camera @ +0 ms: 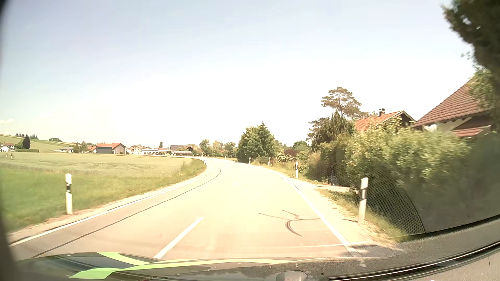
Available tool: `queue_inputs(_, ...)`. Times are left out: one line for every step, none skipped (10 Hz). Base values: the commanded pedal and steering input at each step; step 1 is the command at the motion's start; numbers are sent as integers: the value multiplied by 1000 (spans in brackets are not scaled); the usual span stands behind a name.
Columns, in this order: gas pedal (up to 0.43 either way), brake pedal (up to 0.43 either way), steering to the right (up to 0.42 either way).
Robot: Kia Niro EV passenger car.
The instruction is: Follow the waypoints while adhering to traffic rules and regulations
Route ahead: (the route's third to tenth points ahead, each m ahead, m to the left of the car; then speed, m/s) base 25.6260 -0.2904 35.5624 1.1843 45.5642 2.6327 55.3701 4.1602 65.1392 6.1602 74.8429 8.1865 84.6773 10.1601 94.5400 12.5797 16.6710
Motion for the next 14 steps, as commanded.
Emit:
queue_inputs(150, 0, -10)
queue_inputs(150, 0, -11)
queue_inputs(150, 0, -11)
queue_inputs(169, 0, -12)
queue_inputs(177, 0, -15)
queue_inputs(189, 0, -20)
queue_inputs(189, 0, -23)
queue_inputs(189, 0, -26)
queue_inputs(169, 0, -27)
queue_inputs(157, 0, -28)
queue_inputs(150, 0, -29)
queue_inputs(138, 0, -30)
queue_inputs(138, 0, -32)
queue_inputs(157, 0, -32)
